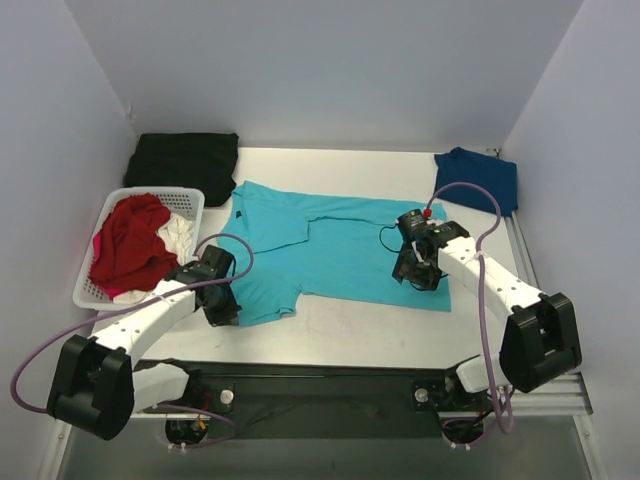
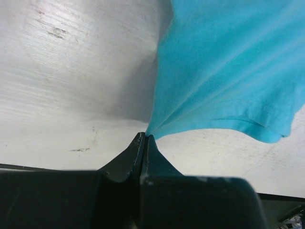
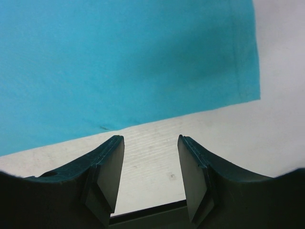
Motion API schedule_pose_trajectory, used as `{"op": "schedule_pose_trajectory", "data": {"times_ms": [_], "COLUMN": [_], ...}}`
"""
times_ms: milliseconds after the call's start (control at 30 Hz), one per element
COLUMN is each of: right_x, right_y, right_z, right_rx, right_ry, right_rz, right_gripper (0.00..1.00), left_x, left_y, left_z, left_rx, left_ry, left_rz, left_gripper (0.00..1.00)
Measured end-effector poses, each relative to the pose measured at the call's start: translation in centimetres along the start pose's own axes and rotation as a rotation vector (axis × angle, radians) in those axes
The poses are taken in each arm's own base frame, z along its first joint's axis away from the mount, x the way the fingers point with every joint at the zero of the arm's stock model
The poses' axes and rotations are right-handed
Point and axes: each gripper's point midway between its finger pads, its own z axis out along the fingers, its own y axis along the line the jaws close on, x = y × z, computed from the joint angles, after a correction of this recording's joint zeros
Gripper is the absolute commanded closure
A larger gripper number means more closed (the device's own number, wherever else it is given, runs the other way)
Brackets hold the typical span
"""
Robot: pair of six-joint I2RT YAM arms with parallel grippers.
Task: Fold and stack the t-shirts
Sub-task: Grap the side of the flattened tshirt closest away from the robot with both arms
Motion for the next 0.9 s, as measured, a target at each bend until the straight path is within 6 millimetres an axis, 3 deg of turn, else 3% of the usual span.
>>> {"op": "schedule_pose_trajectory", "data": {"times_ms": [167,500,767,900], "right_x": [1.2,3.2,1.8,2.3], "right_y": [-2.2,-8.8,-10.7,-11.4], "right_z": [0.2,1.5,2.4,3.6], "right_rx": [0.055,0.197,0.216,0.208], "right_ry": [0.001,0.043,0.021,0.048], "right_rz": [0.069,0.281,0.347,0.382], "right_gripper": [0.50,0.48,0.51,0.54], "left_x": [-1.1,-0.9,-0.9,-0.9], "left_y": [-0.4,-0.2,-0.2,-0.2], "left_z": [-1.5,-1.9,-1.9,-1.9], "left_rx": [0.015,0.012,0.013,0.013], "left_ry": [-0.046,-0.047,-0.048,-0.048], "left_rz": [0.006,0.010,0.018,0.018], "left_gripper": [1.00,1.00,1.00,1.00]}}
